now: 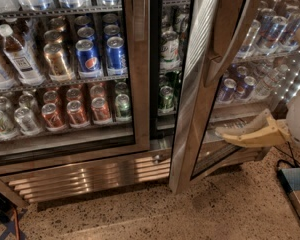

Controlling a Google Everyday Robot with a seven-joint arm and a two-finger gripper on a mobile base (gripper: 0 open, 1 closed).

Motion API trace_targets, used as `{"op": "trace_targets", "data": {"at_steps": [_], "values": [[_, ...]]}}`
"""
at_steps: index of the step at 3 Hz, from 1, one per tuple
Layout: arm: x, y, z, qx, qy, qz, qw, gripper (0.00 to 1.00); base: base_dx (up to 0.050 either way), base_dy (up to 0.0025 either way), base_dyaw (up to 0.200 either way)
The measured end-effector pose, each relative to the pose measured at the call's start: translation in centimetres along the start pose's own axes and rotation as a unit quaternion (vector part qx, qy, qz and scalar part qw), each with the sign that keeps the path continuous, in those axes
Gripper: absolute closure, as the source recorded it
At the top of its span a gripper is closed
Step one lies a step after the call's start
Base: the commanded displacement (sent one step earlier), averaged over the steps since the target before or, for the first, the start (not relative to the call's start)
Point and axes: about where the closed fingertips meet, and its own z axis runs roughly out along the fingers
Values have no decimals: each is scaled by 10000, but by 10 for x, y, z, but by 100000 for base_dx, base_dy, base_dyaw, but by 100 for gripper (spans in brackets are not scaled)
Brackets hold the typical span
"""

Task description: Open right fridge door

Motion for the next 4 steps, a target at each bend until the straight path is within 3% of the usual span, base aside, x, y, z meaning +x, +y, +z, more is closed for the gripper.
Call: {"op": "trace_targets", "data": {"at_steps": [1,2,3,4], "values": [[1,9,-10,-354,-77,136,9992,0,0,0,0],[-2,15,-11,-896,-324,243,9952,0,0,0,0],[-5,23,-11,-1591,-636,377,9845,0,0,0,0],[-9,37,-19,-2239,-894,519,9691,0,0,0,0]]}}
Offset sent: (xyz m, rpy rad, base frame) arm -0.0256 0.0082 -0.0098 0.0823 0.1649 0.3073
